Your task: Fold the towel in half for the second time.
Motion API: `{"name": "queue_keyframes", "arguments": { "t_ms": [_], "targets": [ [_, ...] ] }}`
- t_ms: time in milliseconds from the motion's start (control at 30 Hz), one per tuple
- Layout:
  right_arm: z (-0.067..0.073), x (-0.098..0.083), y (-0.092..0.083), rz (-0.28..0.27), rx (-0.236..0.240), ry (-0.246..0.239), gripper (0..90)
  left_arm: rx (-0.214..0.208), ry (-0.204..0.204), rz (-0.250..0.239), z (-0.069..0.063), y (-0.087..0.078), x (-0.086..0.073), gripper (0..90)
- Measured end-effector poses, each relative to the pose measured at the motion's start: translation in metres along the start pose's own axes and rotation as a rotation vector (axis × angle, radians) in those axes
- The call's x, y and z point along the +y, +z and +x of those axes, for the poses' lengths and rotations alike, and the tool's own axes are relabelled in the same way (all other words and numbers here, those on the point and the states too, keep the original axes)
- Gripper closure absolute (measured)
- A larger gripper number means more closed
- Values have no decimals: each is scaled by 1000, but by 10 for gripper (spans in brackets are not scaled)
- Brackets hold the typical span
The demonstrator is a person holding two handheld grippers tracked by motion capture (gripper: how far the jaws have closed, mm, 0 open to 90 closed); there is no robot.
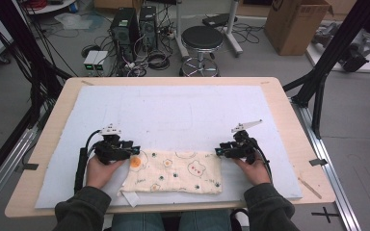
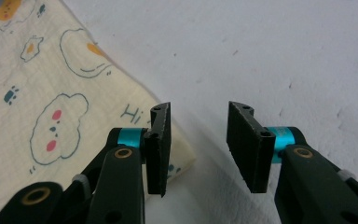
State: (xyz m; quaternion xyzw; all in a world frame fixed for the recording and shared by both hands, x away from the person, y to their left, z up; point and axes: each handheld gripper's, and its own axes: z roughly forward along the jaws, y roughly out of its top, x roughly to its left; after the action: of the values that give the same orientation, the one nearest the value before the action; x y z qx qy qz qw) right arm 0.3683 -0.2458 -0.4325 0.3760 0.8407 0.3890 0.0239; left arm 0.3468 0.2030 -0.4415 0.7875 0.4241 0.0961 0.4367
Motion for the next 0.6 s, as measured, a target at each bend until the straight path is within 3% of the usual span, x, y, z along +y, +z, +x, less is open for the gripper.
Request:
{"name": "queue_keyframes", "arguments": {
  "t_ms": [100, 267, 467, 600],
  "targets": [
    [-1, -1, 2, 16, 15, 6, 622, -3, 15, 35, -1, 3, -1, 607],
    [1, -2, 4, 37, 26, -3, 651, -15, 18, 36, -1, 2, -1, 616],
    [6, -2, 4, 56, 27, -32, 700, -17, 50, 54, -5, 2, -1, 702],
    [8, -2, 5, 66, 28, -41, 770, -34, 59, 68, -6, 2, -2, 806]
  ]
}}
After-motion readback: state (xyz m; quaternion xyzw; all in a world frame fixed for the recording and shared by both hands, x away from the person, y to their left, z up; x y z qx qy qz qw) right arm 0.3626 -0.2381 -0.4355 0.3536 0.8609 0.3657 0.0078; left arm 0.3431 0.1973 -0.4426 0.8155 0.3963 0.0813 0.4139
